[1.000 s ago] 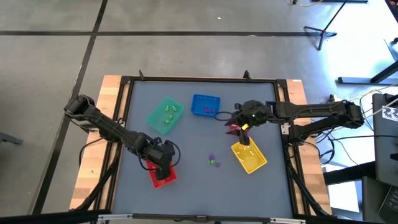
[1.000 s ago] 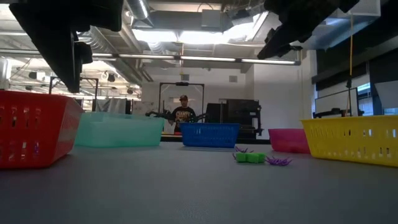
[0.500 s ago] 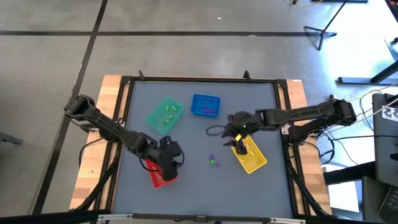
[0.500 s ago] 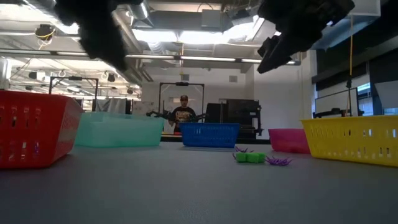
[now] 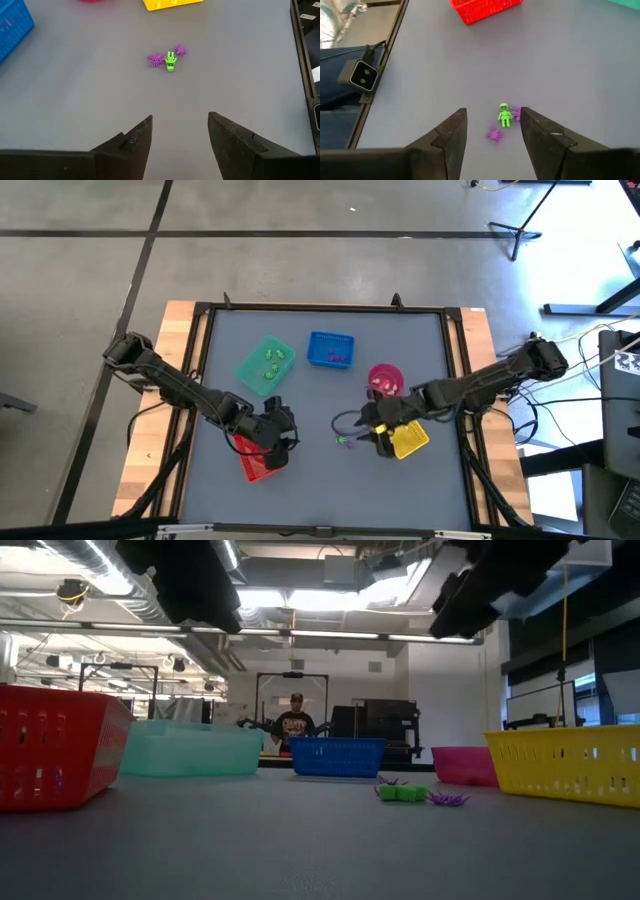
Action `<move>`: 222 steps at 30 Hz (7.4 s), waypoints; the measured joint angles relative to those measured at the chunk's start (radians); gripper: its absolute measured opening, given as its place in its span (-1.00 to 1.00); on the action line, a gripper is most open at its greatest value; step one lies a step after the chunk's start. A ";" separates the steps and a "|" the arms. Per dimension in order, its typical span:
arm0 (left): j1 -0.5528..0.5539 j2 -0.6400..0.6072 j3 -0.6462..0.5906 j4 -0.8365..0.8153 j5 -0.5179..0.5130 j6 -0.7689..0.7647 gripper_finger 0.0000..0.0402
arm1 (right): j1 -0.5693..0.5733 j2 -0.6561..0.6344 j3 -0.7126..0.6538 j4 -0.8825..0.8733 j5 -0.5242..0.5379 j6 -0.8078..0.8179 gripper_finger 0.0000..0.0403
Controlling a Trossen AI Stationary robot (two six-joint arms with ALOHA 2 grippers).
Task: Sort Halloween decoration
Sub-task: Put the purple spider toy into the blue bin
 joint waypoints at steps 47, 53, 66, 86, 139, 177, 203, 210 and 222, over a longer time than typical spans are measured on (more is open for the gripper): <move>-0.003 0.000 0.000 -0.006 -0.005 -0.002 -0.13 | 0.192 0.385 0.000 0.144 0.388 0.431 -0.09; -0.003 0.000 0.000 -0.006 -0.005 -0.002 -0.13 | 0.193 0.385 0.000 0.142 0.398 0.431 -0.09; -0.003 0.000 0.000 -0.008 -0.006 -0.002 -0.13 | 0.192 0.423 0.000 0.145 0.414 0.459 -0.09; -0.003 0.000 0.000 -0.007 -0.006 -0.002 -0.13 | 0.192 0.421 0.000 0.096 0.394 0.457 -0.09; -0.003 0.000 0.000 -0.007 -0.006 -0.004 -0.13 | 0.161 0.453 0.102 -0.025 0.401 0.402 -0.09; -0.003 0.000 0.000 -0.007 -0.006 -0.005 -0.13 | 0.198 0.470 0.232 -0.200 0.360 0.506 -0.09; -0.003 0.000 0.000 -0.002 -0.006 -0.004 -0.13 | 0.179 0.516 0.168 -0.090 0.294 0.515 -0.09; -0.003 0.000 0.000 -0.002 -0.008 -0.005 -0.13 | 0.159 0.514 0.158 -0.068 0.243 0.532 -0.12; -0.003 0.000 0.000 -0.002 -0.008 -0.004 -0.13 | 0.159 0.516 0.156 -0.070 0.234 0.536 -0.62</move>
